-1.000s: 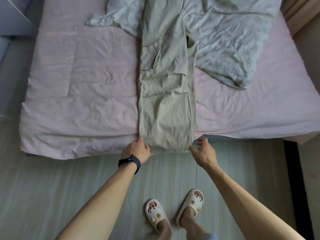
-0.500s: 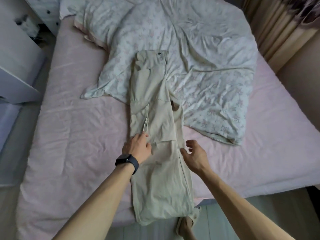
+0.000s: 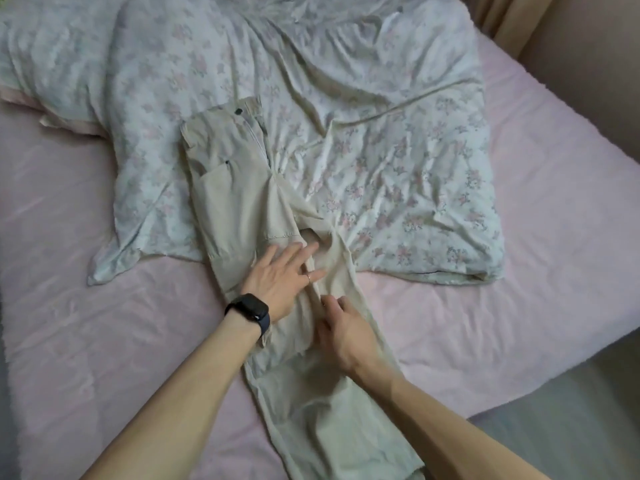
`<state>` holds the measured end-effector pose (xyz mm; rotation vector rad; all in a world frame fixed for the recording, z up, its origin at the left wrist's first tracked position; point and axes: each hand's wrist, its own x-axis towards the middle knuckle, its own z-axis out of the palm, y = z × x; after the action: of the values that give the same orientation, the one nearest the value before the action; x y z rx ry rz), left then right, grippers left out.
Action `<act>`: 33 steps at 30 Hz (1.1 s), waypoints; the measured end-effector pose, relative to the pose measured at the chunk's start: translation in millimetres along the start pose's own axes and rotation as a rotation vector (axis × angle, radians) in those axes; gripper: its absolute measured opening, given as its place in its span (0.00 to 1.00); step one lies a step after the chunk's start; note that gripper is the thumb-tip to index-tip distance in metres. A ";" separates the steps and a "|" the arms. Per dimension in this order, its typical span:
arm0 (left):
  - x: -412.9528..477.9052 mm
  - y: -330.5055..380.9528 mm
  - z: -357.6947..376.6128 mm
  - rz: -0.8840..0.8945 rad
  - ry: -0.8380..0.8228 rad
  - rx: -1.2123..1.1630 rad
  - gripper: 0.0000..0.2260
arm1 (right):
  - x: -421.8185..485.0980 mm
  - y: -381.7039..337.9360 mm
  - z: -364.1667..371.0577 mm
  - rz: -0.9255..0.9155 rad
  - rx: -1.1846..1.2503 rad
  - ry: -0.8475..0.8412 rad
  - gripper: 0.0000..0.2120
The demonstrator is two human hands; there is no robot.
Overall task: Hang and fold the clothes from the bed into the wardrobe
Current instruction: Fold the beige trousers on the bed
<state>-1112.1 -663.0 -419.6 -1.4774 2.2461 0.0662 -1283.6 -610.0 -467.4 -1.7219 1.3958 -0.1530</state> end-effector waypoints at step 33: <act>54.5 -46.7 -17.0 0.028 0.390 -0.309 0.09 | -34.6 12.9 1.1 0.341 0.380 0.325 0.09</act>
<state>-1094.4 -734.5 -416.1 -1.7410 2.6635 0.1513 -1304.8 -580.1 -462.6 -1.1634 1.7454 -0.4912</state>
